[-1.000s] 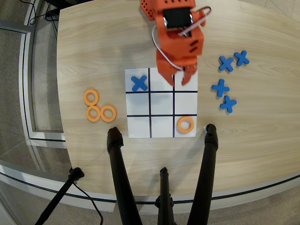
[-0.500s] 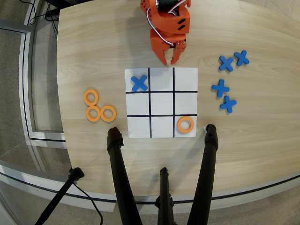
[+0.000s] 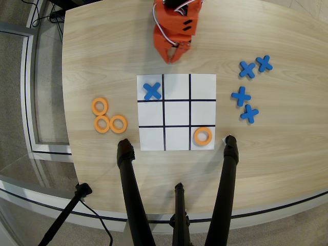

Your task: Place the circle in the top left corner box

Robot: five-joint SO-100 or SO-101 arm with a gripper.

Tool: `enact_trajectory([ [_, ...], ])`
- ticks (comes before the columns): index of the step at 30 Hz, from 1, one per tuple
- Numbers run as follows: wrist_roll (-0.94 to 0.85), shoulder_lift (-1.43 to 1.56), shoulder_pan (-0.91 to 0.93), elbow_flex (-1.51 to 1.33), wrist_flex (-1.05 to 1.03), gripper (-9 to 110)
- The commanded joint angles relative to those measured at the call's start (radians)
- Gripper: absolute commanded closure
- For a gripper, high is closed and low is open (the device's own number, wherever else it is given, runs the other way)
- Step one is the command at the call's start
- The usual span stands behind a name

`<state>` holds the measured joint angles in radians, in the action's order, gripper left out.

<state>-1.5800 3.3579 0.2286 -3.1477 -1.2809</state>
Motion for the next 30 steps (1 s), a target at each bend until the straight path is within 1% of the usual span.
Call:
enact_trajectory([
  [1,0.002,0.037,0.543,-0.055,-0.003,101],
  [3,0.003,0.041,0.928,-0.055,0.0,101],
  [4,0.005,0.04,1.051,-0.055,-0.011,102],
  [6,0.006,0.037,1.262,-0.055,-0.018,101],
  [8,0.006,0.038,1.385,-0.055,-0.018,101],
  [10,0.006,0.038,1.428,-0.055,-0.018,101],
  [30,0.008,0.035,1.414,-0.055,-0.02,101],
])
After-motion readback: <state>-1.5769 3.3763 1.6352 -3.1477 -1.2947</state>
